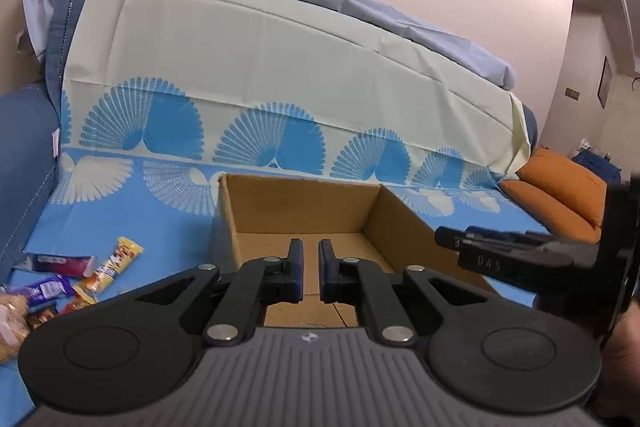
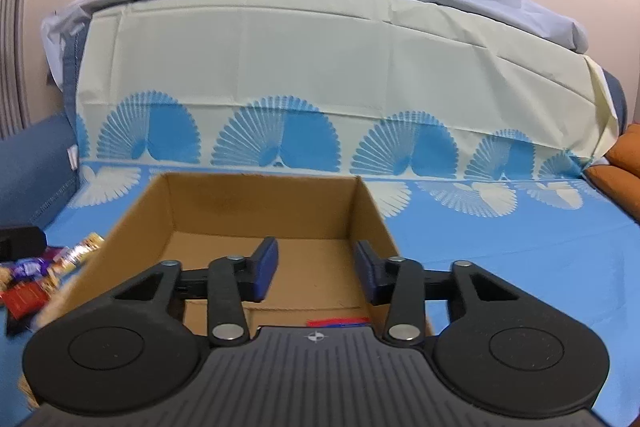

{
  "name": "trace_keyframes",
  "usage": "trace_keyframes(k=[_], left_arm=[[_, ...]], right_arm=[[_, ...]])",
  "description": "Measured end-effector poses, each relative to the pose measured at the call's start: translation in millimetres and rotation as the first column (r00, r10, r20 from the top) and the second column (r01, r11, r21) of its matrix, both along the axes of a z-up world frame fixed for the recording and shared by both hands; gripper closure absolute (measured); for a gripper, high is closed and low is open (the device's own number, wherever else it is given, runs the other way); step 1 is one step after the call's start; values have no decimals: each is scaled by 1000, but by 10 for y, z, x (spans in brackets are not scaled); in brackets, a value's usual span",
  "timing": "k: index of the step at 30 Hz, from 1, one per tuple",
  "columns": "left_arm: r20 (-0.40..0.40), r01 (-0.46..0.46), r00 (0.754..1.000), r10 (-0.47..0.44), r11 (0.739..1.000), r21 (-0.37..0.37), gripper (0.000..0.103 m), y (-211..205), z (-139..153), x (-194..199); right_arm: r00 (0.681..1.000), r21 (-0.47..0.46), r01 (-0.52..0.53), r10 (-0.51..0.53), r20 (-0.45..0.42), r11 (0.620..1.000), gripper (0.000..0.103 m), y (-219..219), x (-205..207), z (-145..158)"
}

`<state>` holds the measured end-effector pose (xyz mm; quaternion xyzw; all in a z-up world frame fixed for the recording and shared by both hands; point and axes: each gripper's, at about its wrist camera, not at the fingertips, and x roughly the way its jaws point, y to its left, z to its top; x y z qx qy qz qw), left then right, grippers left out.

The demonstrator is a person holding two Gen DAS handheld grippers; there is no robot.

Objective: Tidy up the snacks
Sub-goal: 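Move both tools back to the snack pile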

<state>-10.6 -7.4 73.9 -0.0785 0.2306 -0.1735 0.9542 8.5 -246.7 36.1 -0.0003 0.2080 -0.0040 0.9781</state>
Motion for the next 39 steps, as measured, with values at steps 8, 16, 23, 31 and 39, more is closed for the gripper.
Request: trace_keyframes(k=[8, 16, 23, 31, 39], left_arm=[[-52, 3, 999, -1, 999, 39, 96, 750, 229, 379], [-320, -451, 847, 425, 892, -10, 95, 1886, -511, 526], [-375, -574, 747, 550, 817, 55, 76, 2076, -624, 523], [-466, -591, 663, 586, 792, 154, 61, 2095, -860, 671], [-529, -579, 602, 598, 783, 226, 57, 2092, -1132, 836]], right_arm=[[997, 32, -67, 66, 47, 997, 72, 294, -56, 106], [980, 135, -189, 179, 81, 973, 72, 628, -69, 215], [928, 185, -373, 360, 100, 909, 71, 1286, -51, 276], [854, 110, -515, 519, -13, 850, 68, 2091, 15, 108], [855, 72, -492, 497, -147, 868, 50, 2562, 249, -295]])
